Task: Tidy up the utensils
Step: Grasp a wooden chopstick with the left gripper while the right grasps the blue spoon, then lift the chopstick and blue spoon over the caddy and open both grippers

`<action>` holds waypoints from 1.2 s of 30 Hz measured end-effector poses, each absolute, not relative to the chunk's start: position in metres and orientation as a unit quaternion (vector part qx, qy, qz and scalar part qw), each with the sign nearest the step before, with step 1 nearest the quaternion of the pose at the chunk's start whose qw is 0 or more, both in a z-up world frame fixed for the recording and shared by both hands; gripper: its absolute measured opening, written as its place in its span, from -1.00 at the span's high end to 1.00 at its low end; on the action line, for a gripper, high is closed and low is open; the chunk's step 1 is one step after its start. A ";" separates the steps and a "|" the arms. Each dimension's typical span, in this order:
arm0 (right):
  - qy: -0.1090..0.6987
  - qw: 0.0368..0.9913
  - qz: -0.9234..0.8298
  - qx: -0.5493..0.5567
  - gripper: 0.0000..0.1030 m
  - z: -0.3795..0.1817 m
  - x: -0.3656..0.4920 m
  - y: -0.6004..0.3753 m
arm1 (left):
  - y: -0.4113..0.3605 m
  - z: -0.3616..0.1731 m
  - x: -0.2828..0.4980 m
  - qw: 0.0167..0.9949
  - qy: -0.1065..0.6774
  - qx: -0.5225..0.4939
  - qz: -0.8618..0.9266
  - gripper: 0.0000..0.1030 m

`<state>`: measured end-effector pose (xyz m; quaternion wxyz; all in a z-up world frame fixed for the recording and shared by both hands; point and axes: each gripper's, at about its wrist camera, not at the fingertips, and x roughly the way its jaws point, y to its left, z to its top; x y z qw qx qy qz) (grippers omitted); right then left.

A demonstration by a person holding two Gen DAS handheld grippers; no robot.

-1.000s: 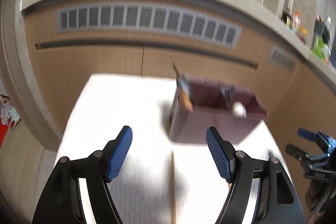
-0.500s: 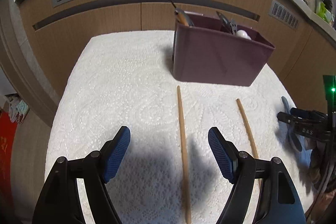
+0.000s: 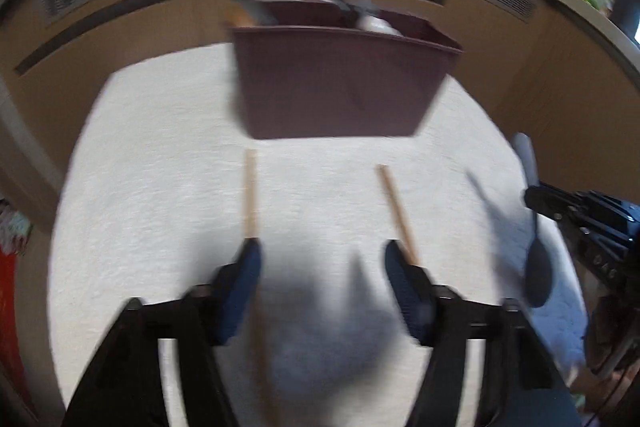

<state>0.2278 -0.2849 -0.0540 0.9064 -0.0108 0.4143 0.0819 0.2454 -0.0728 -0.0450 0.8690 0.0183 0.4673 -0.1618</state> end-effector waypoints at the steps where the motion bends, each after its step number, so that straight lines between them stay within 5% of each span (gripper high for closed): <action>1: 0.412 0.907 0.083 -0.007 0.84 -0.053 0.224 -0.287 | -0.084 -0.046 0.247 0.859 0.480 0.024 -0.177 0.31; 17: 0.389 0.916 0.096 0.029 0.84 -0.064 0.206 -0.312 | -0.172 -0.070 0.277 0.785 0.576 0.151 -0.173 0.46; 21: 0.388 0.916 0.095 0.029 0.84 -0.066 0.206 -0.312 | -0.176 -0.068 0.282 0.782 0.576 0.136 -0.194 0.81; 36: 0.381 0.917 0.116 0.026 0.85 -0.051 0.202 -0.303 | -0.117 -0.031 0.248 0.830 0.510 0.004 -0.224 0.88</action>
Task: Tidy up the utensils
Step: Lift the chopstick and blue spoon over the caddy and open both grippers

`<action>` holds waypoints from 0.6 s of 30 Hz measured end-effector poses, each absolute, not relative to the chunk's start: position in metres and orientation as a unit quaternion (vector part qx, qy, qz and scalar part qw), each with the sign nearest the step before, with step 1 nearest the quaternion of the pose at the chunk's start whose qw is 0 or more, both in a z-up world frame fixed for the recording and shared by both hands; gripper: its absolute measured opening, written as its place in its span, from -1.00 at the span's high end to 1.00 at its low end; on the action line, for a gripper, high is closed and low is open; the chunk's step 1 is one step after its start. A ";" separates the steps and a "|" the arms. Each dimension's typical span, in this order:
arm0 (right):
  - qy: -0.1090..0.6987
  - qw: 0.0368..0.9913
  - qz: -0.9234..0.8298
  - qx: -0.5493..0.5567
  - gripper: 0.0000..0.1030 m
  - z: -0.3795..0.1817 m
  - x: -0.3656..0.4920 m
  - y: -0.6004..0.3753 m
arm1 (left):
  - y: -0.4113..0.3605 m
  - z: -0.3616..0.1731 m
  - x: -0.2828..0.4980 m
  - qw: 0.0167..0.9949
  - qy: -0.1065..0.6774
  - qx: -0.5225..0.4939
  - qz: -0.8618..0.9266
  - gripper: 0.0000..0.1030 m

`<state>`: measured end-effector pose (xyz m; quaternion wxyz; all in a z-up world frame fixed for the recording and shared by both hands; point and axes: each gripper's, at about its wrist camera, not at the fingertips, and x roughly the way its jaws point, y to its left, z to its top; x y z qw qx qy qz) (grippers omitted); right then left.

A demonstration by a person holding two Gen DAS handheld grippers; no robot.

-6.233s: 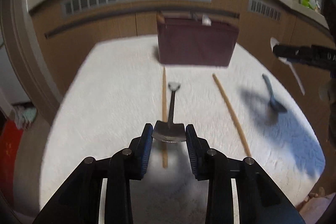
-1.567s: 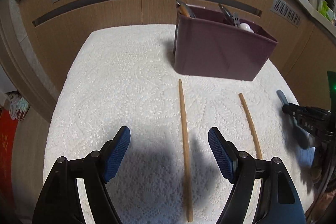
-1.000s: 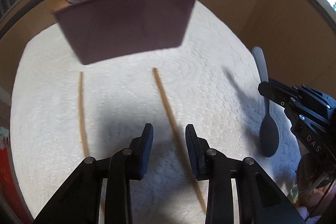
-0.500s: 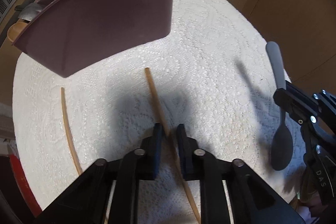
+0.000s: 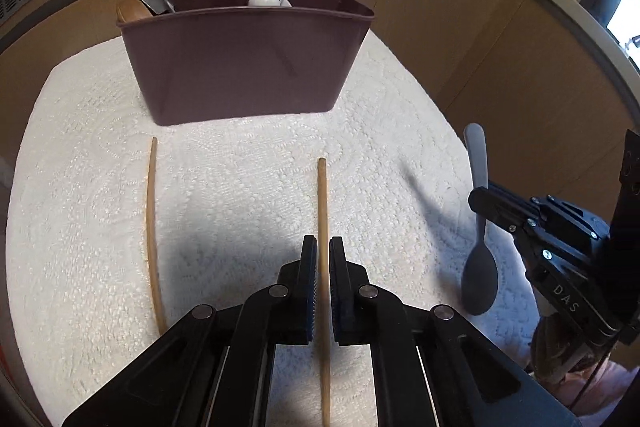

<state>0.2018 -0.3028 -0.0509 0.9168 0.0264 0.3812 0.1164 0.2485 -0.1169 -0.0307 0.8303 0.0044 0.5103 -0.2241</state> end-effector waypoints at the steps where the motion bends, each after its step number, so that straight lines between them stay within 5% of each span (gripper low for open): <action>1: 0.384 0.916 0.116 0.024 0.85 -0.051 0.203 -0.301 | -0.115 -0.034 0.254 0.824 0.521 0.010 -0.223 0.84; 5: 0.389 0.914 0.112 0.016 0.85 -0.051 0.202 -0.297 | -0.128 -0.057 0.260 0.784 0.577 0.026 -0.225 0.79; 7: 0.389 0.914 0.113 0.016 0.85 -0.051 0.200 -0.297 | -0.135 -0.060 0.263 0.777 0.586 0.046 -0.226 0.57; 12: 0.386 0.915 0.116 0.013 0.85 -0.050 0.198 -0.300 | -0.160 -0.064 0.276 0.770 0.594 0.106 -0.210 0.56; 15: 0.385 0.915 0.117 0.016 0.85 -0.051 0.198 -0.301 | -0.171 -0.067 0.284 0.758 0.607 0.126 -0.201 0.62; 18: 0.382 0.917 0.117 0.021 0.85 -0.052 0.195 -0.302 | -0.178 -0.065 0.291 0.756 0.612 0.122 -0.197 0.88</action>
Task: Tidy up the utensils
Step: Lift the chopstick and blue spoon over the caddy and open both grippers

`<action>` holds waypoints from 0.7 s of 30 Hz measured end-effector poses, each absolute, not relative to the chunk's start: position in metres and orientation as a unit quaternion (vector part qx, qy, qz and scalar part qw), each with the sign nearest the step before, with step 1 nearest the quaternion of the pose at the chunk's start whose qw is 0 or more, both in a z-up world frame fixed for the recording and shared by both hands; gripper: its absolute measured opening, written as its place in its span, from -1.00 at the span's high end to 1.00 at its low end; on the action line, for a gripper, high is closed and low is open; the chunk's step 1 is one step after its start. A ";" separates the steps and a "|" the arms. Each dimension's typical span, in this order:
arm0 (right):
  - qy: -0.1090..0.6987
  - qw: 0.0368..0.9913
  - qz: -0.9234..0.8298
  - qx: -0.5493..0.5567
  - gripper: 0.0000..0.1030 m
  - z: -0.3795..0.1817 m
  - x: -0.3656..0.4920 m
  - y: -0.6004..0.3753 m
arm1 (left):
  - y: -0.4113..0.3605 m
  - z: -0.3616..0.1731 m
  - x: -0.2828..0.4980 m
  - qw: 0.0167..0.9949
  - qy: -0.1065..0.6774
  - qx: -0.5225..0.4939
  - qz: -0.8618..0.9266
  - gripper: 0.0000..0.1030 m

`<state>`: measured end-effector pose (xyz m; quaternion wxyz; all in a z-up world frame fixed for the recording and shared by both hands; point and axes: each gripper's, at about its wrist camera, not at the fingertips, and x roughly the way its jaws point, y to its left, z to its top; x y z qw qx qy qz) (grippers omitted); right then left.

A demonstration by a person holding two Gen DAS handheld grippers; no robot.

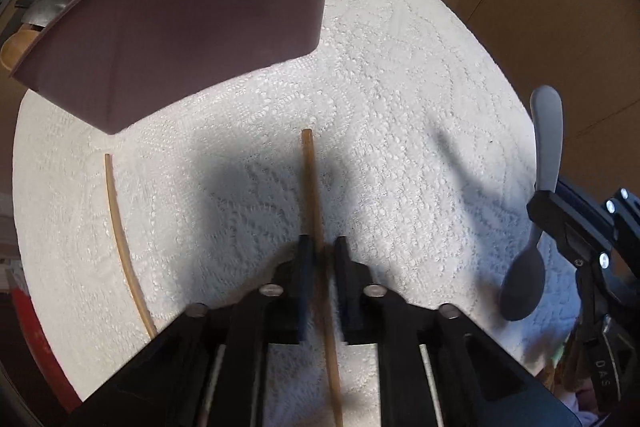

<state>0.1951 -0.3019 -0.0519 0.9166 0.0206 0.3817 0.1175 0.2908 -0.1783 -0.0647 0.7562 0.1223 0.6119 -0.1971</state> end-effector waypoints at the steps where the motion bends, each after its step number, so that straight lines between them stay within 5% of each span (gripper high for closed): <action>1: 0.380 0.917 0.116 0.023 0.85 -0.052 0.195 -0.303 | -0.179 -0.062 0.291 0.761 0.606 0.117 -0.198 0.88; 13: 0.351 0.928 0.114 0.054 0.88 -0.037 0.195 -0.308 | -0.093 0.015 0.230 0.883 0.409 -0.080 -0.217 0.88; 21: 0.236 0.965 0.118 0.010 0.91 0.063 0.210 -0.285 | -0.050 0.133 0.240 0.936 0.240 -0.114 -0.230 0.88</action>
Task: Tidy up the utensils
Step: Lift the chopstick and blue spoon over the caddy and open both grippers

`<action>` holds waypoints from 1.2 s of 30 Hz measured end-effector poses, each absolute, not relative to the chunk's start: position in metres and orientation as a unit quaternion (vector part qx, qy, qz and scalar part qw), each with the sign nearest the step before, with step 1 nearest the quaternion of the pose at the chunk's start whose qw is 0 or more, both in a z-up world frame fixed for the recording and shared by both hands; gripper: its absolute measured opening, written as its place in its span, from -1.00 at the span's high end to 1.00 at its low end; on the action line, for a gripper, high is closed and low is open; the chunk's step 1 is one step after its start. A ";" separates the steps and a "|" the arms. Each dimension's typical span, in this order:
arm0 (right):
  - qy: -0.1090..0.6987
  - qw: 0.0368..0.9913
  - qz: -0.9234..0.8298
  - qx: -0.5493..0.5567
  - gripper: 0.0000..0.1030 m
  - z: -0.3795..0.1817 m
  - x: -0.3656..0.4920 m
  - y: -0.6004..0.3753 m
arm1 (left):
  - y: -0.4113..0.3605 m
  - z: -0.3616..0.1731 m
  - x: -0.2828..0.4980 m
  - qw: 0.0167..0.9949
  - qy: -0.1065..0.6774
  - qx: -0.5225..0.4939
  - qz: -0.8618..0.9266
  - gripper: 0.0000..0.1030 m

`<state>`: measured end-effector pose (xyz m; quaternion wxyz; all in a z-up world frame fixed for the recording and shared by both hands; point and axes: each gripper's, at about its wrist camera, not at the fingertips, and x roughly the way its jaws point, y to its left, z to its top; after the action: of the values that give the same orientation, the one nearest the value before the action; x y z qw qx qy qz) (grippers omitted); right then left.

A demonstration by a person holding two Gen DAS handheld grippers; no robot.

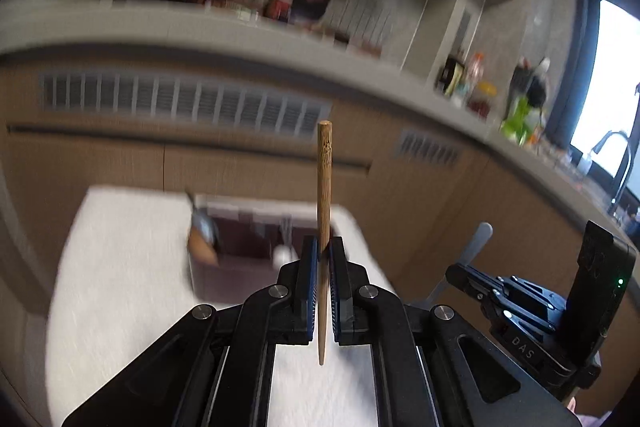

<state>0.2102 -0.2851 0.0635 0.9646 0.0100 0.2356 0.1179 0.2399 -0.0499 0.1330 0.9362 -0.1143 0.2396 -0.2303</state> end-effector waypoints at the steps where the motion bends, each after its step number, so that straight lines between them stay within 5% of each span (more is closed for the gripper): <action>1: 0.216 0.969 0.120 0.003 0.91 0.082 0.215 -0.281 | -0.048 0.142 0.254 0.941 0.221 -0.116 -0.230 0.89; 11: 0.156 0.981 0.103 -0.055 0.91 0.155 0.277 -0.249 | -0.032 0.191 0.303 0.970 0.124 -0.092 -0.190 0.88; 32: 0.250 0.957 0.085 -0.124 0.91 0.059 0.342 -0.217 | -0.028 0.090 0.351 0.965 0.178 -0.101 -0.162 0.88; 36: 0.283 0.945 0.125 -0.108 0.79 0.042 0.342 -0.216 | -0.029 0.071 0.357 0.956 0.217 -0.106 -0.167 0.66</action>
<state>0.3425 -0.2164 0.0422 0.9447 -0.1082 0.2833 0.1246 0.3569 -0.0289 0.0706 0.9559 -0.1063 0.2169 -0.1672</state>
